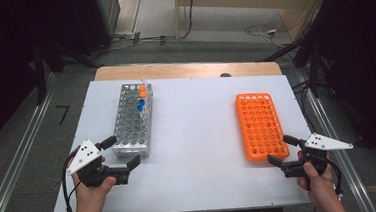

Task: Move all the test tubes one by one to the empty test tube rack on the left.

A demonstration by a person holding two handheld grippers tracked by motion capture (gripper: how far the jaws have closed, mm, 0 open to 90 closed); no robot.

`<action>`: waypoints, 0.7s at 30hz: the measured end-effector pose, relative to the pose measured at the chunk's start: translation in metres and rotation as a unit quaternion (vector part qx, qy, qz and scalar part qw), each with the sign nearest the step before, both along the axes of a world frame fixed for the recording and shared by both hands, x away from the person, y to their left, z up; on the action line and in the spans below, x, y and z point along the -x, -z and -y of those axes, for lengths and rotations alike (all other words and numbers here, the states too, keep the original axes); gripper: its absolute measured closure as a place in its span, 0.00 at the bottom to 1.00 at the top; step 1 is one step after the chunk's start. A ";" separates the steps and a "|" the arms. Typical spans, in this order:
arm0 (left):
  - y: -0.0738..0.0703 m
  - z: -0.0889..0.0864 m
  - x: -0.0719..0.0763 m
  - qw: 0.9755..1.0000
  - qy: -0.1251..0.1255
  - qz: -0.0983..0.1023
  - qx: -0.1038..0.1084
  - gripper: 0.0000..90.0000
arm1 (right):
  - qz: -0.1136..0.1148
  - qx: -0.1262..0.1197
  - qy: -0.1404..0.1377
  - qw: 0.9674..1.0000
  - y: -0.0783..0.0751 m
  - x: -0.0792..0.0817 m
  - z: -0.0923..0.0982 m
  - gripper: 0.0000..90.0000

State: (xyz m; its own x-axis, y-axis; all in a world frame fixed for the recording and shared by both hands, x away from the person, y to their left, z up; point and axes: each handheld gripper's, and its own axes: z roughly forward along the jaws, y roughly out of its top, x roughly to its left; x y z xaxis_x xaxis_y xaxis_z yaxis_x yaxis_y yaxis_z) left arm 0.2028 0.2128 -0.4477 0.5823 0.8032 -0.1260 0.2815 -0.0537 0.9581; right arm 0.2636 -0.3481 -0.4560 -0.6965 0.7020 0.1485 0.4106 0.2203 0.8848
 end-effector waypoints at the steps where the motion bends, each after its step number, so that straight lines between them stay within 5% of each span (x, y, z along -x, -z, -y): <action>1: 0.001 -0.002 0.001 1.000 -0.001 0.000 0.000 0.00 | 0.000 -0.001 0.001 1.000 0.001 0.000 0.001 0.00; 6: 0.005 -0.012 0.001 1.000 -0.008 -0.005 0.017 0.00 | 0.001 -0.004 0.007 1.000 0.002 -0.002 0.006 0.00; 21: 0.009 -0.017 -0.001 1.000 -0.018 -0.017 0.014 0.00 | -0.003 -0.004 0.004 1.000 0.005 -0.004 0.007 0.00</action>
